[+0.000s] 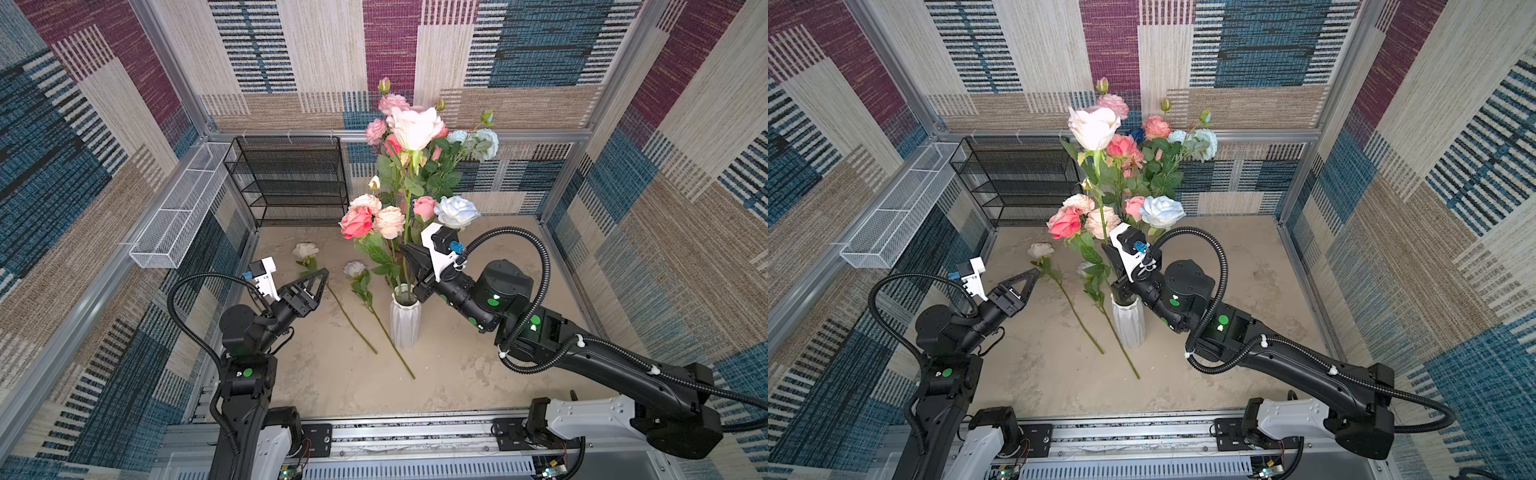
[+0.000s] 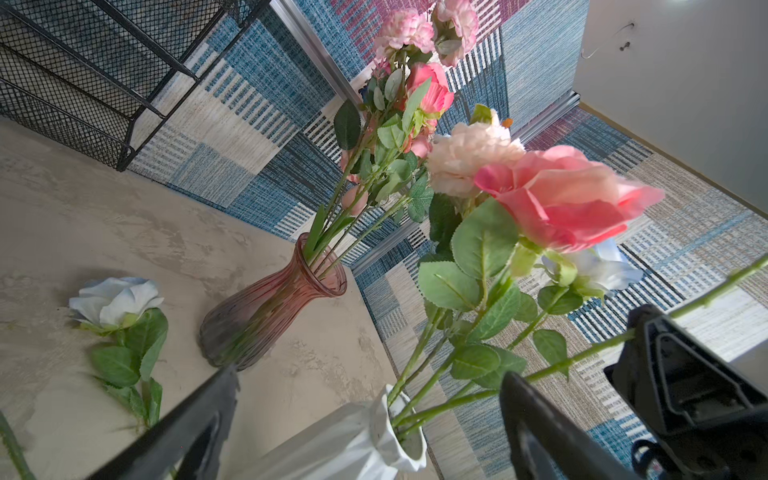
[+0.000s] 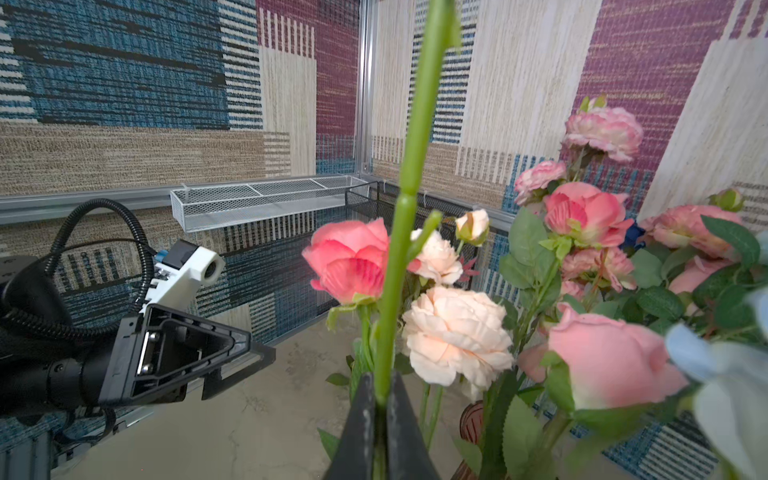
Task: Arrange the flowers into the vase
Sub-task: 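Lower the pale pink rose stem into the white vase with the right gripper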
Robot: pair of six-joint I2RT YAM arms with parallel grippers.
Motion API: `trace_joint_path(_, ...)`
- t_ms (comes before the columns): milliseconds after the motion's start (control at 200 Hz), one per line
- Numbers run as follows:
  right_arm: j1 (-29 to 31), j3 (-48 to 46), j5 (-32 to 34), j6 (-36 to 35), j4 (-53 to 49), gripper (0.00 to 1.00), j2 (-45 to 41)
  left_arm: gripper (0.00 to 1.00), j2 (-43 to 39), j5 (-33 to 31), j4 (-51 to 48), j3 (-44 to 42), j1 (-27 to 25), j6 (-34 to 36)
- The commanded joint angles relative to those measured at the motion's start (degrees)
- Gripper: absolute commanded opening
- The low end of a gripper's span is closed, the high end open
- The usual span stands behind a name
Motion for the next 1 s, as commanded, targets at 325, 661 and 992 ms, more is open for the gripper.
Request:
trace_joint_path(325,-0.17,-11.56,-0.56,14.55,-1.15,0.06,-3.10,1.00,2.15,-0.33,0.53,-0.47,0.03,-0.86)
trace_joint_path(661,-0.27,-10.69,-3.75,21.74,-7.72,0.57,-5.56,0.97,5.46,-0.62,-6.13,1.93,0.03,0.56)
trace_joint_path(992,-0.19,-10.37,-6.97,24.92,-10.70,0.72,-8.80,0.92,10.07,-2.78,-15.32,5.21,0.03,3.27)
